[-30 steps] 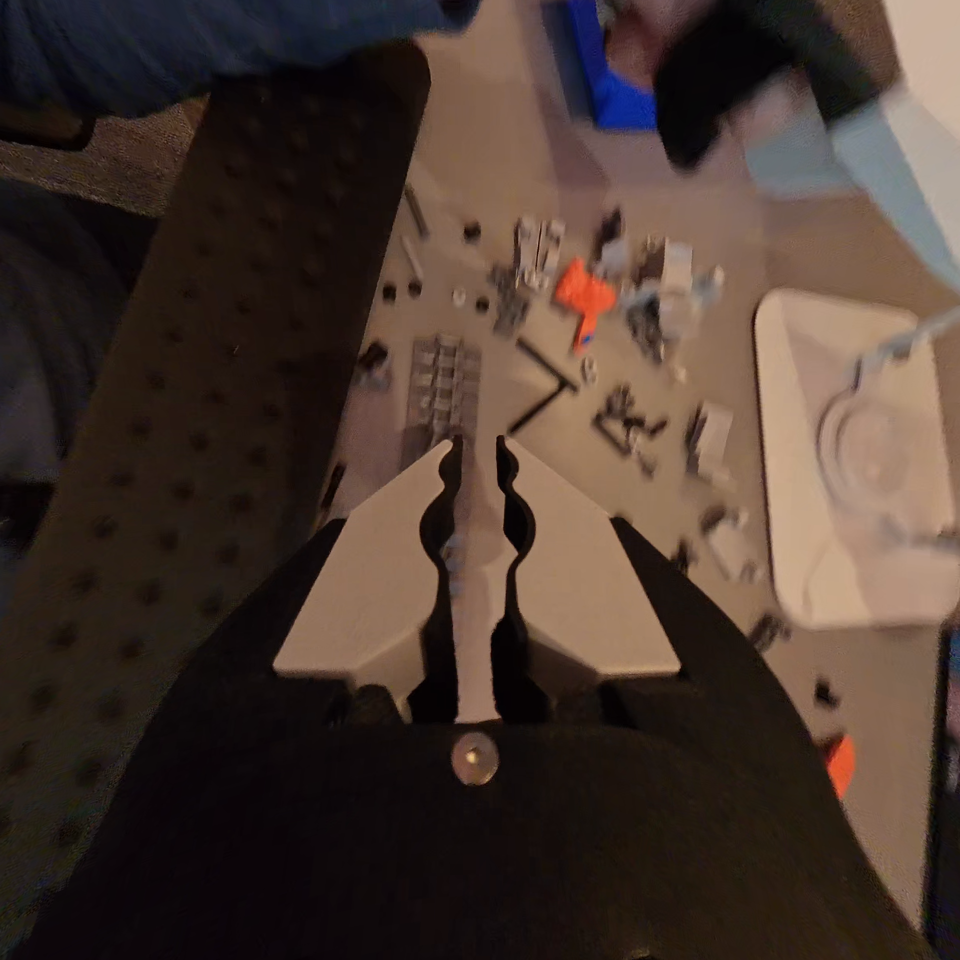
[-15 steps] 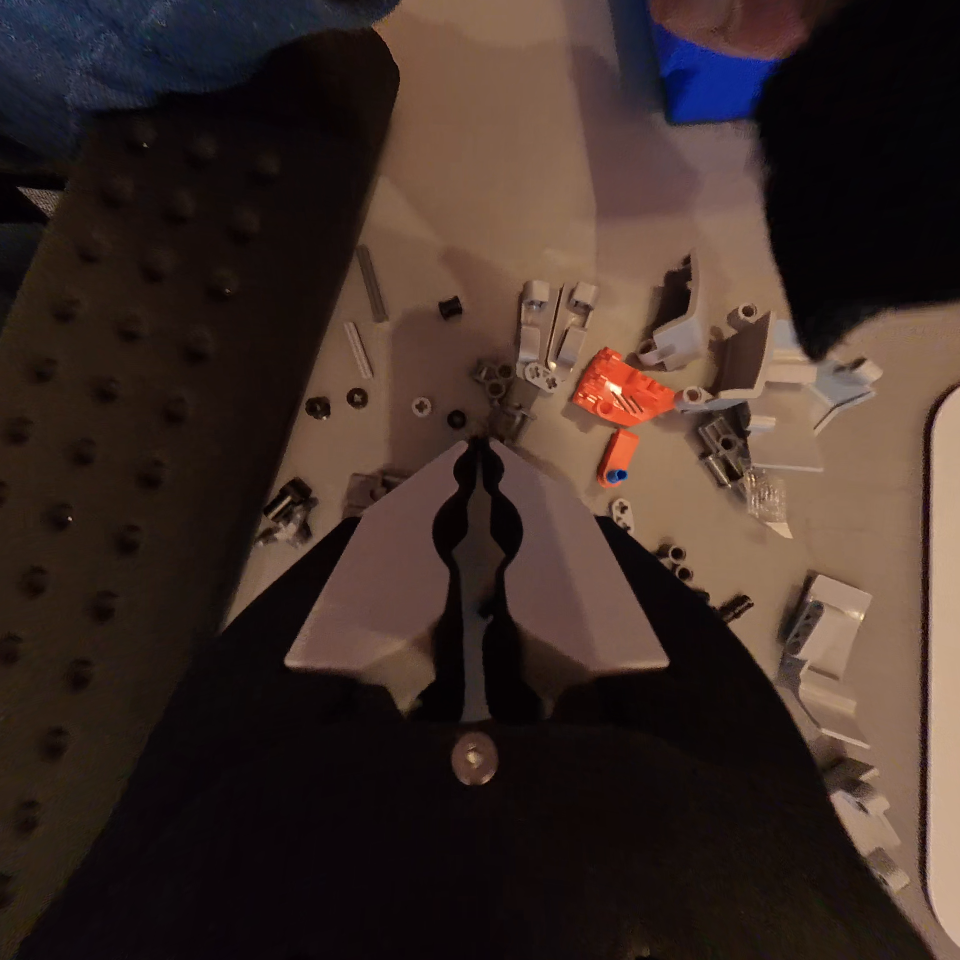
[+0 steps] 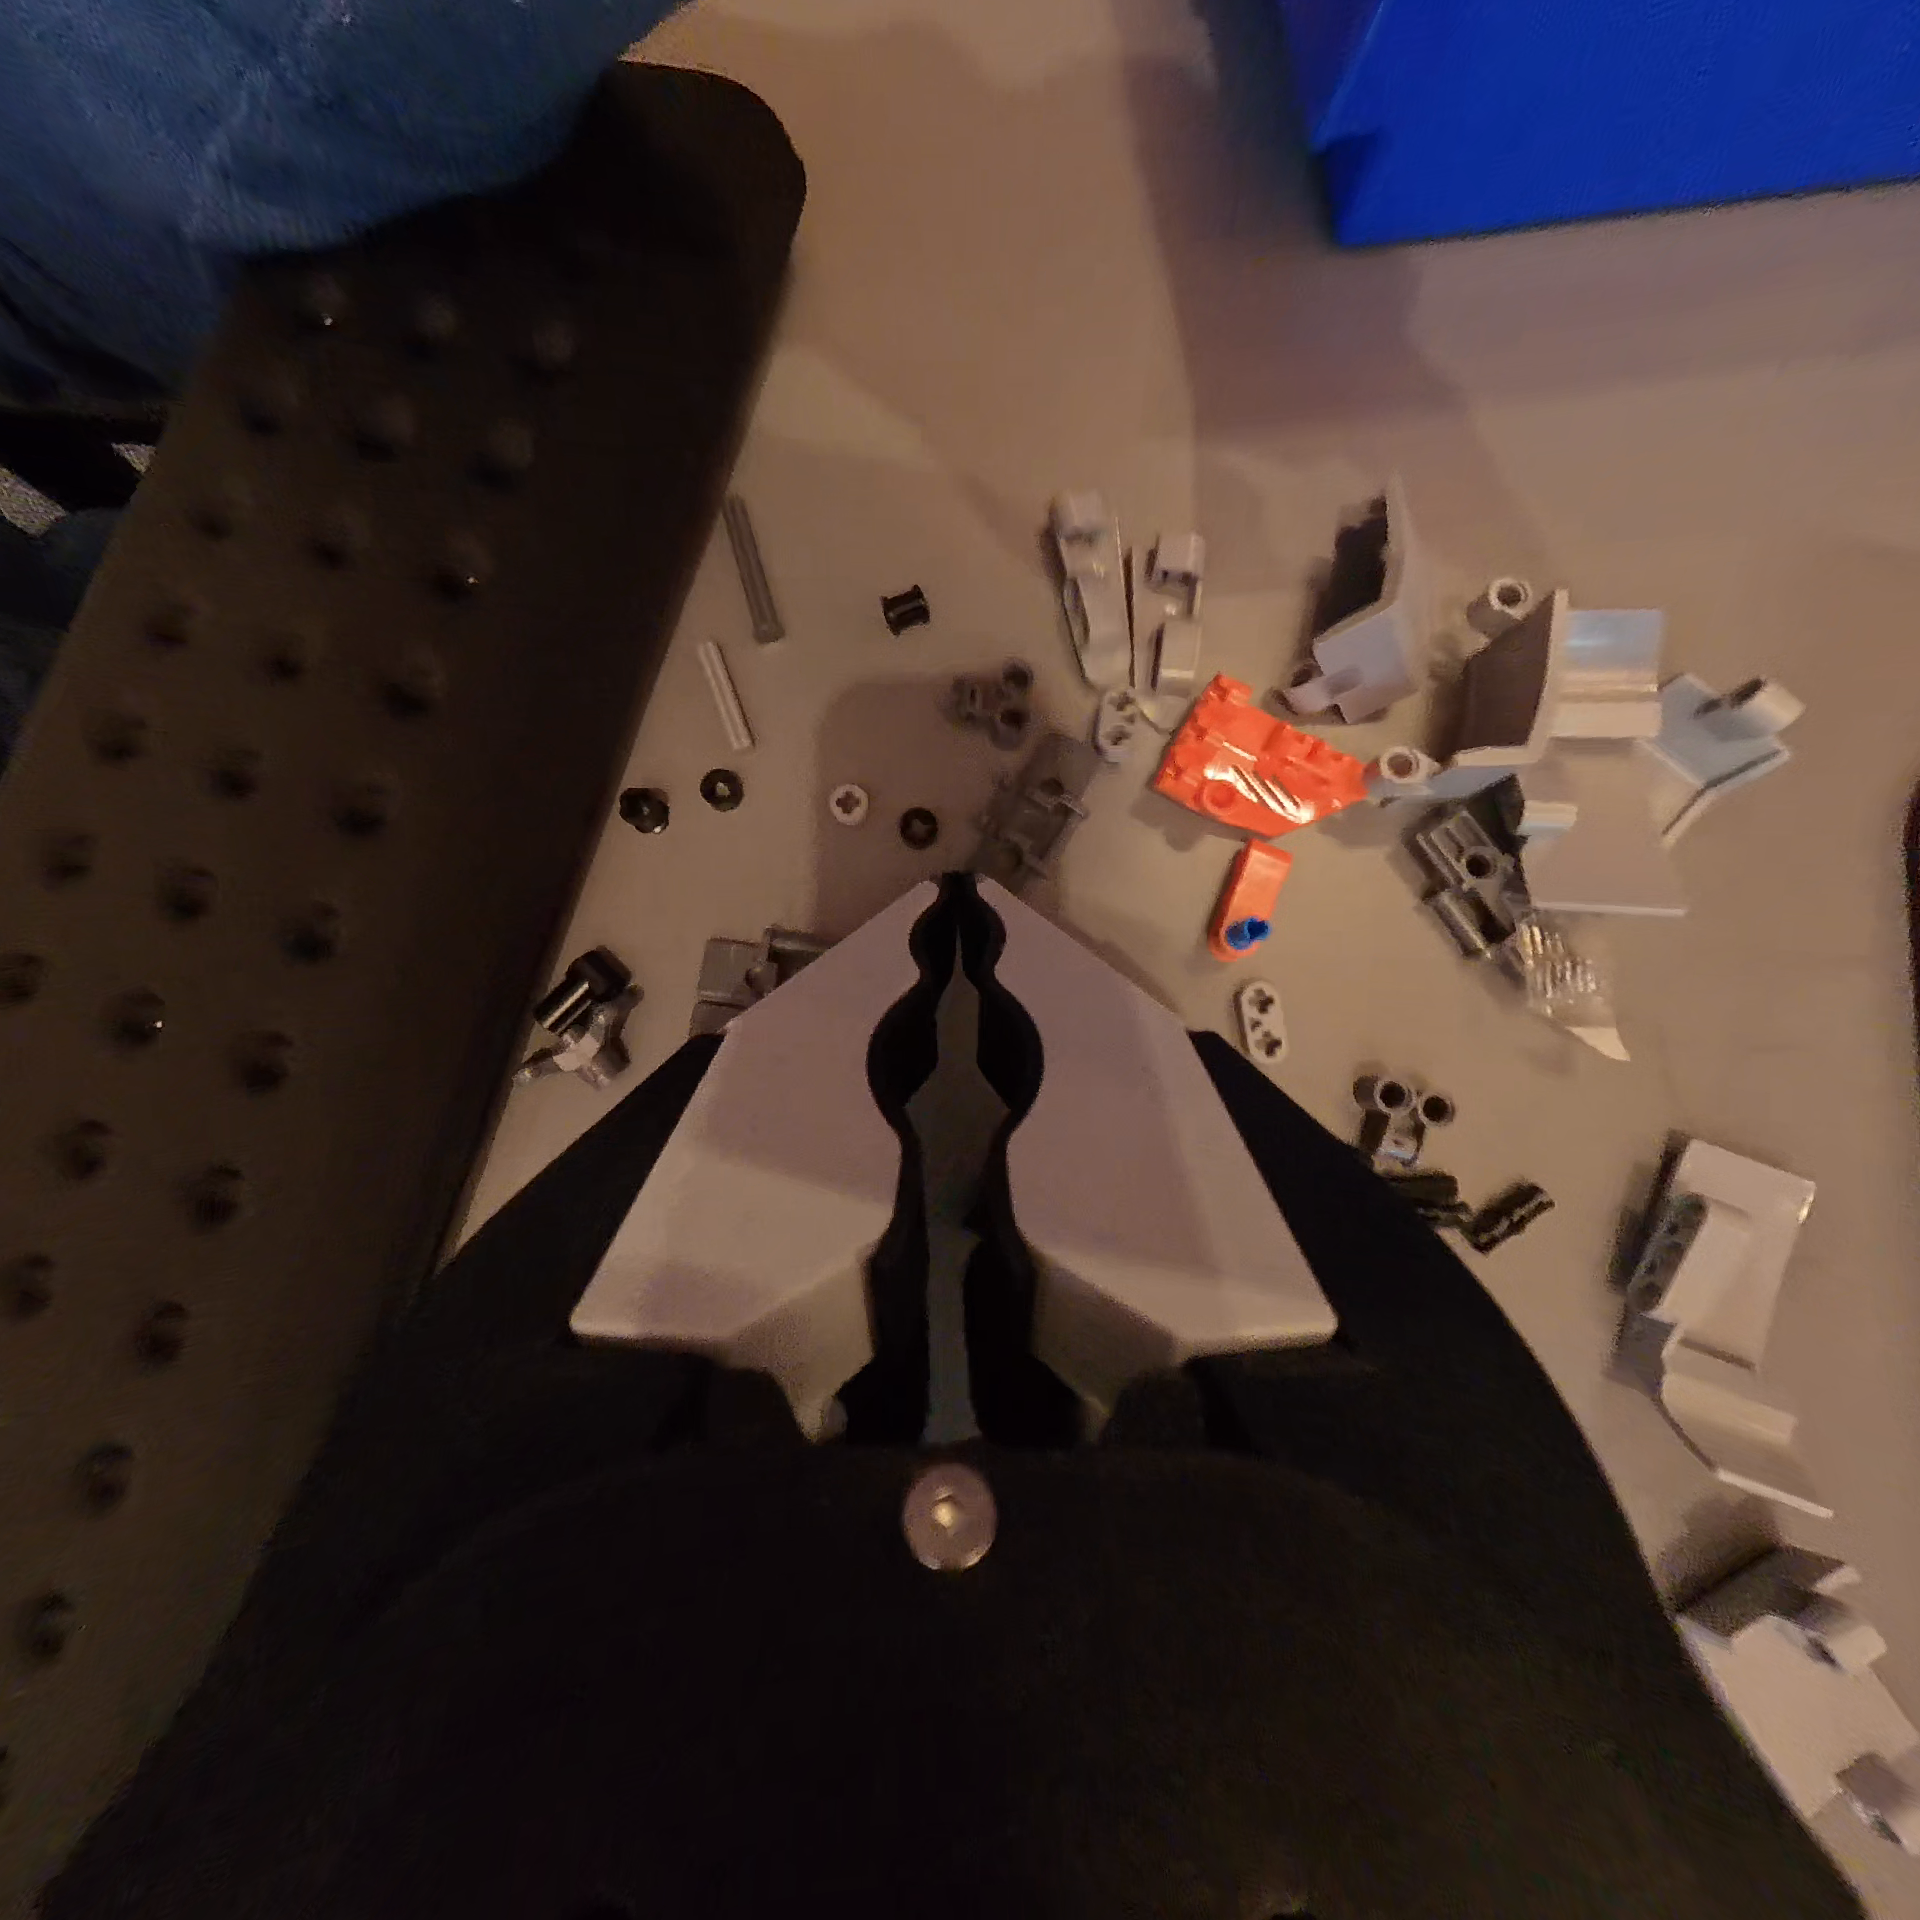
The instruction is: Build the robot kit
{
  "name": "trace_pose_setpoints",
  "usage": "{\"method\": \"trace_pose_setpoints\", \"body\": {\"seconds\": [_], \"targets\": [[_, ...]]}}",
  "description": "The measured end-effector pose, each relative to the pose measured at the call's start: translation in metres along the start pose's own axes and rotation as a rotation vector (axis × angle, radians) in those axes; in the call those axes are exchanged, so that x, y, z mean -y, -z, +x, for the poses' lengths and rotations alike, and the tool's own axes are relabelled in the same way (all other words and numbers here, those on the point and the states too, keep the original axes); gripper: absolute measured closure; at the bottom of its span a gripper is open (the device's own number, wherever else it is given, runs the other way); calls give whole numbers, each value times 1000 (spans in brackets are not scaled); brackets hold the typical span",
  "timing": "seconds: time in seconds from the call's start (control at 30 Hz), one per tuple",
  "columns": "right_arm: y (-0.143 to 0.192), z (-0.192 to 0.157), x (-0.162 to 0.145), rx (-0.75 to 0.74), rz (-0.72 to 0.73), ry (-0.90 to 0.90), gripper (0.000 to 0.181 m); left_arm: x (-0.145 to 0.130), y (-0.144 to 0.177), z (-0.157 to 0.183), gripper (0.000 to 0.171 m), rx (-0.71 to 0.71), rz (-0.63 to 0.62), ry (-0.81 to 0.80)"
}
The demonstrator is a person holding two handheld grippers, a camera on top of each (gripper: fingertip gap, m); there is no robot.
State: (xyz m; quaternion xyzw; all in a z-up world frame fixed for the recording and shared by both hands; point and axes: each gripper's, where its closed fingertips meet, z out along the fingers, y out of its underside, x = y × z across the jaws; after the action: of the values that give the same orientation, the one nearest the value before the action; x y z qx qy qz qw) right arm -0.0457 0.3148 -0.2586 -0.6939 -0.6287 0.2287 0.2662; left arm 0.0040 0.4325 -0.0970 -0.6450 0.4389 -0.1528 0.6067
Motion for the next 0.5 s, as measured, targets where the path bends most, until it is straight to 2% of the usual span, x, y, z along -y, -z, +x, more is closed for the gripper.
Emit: {"method": "trace_pose_setpoints", "body": {"seconds": [0.17,0.33,0.5], "targets": [[12,30,-17,-127,-104,23,181,2,1,-1,156,7,5,-1],[12,5,9,-32,-8,12,181,5,3,-2,156,12,16,1],[-2,-2,2,8,-45,5,181,3,3,-1,156,-1,15,11]]}}
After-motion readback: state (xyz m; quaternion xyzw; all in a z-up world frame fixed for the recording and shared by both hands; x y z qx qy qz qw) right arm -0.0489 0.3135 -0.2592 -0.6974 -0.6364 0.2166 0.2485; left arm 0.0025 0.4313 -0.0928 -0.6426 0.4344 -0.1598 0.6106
